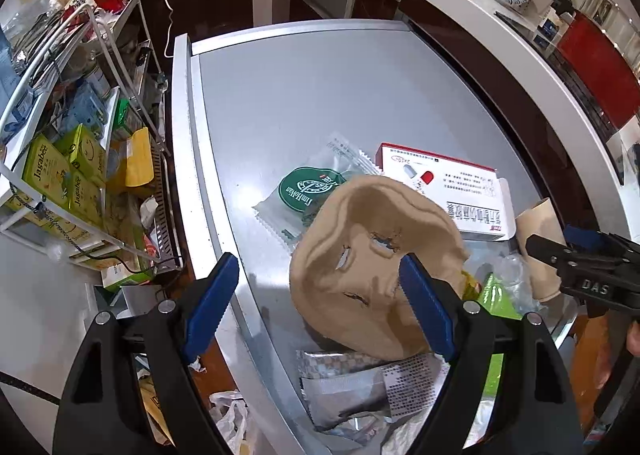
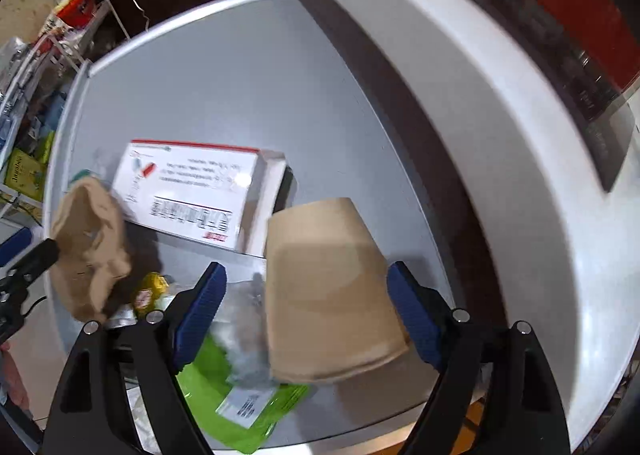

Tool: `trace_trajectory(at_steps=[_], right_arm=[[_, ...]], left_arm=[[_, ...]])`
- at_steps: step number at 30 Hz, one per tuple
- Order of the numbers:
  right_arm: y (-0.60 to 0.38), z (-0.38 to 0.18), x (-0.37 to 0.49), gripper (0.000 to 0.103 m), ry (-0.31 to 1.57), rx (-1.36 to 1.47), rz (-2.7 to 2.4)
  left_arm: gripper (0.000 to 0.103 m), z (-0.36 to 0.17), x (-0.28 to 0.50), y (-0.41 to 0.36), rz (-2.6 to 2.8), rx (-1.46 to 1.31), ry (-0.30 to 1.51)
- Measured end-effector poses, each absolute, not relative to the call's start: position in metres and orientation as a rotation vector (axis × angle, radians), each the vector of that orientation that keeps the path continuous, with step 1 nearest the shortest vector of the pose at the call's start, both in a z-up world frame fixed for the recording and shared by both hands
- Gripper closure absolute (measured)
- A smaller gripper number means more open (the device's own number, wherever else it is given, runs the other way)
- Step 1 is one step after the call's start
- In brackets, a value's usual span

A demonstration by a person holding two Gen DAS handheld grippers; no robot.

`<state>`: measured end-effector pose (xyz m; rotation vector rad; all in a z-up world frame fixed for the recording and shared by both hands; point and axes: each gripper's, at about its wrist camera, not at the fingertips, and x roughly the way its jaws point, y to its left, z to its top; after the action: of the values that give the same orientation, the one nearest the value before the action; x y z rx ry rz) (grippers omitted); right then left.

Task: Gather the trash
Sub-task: 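Grasp the brown pulp carton with the left tool while the right tool grasps the tan paper cup, then carry the pulp carton and paper cup with both tools over the black bin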

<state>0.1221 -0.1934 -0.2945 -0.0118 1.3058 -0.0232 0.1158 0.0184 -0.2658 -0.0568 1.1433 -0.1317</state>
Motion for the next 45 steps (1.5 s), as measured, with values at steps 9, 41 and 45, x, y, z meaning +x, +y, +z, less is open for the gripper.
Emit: trace_trajectory(at_steps=[9, 41, 45], right_arm=[[-0.198, -0.303, 0.122, 0.036, 1.319, 0.076, 0.031], [-0.232, -0.237, 0.085, 0.036, 1.174, 0.133, 0.083], [-0.230, -0.228, 0.083, 0.036, 1.152, 0.128, 0.089]], left_arm=[[0.077, -0.300, 0.136, 0.021, -0.245, -0.095, 1.264], [0.094, -0.249, 0.119, 0.024, -0.357, -0.211, 1.140], [0.094, -0.236, 0.117, 0.024, -0.362, -0.221, 1.112]])
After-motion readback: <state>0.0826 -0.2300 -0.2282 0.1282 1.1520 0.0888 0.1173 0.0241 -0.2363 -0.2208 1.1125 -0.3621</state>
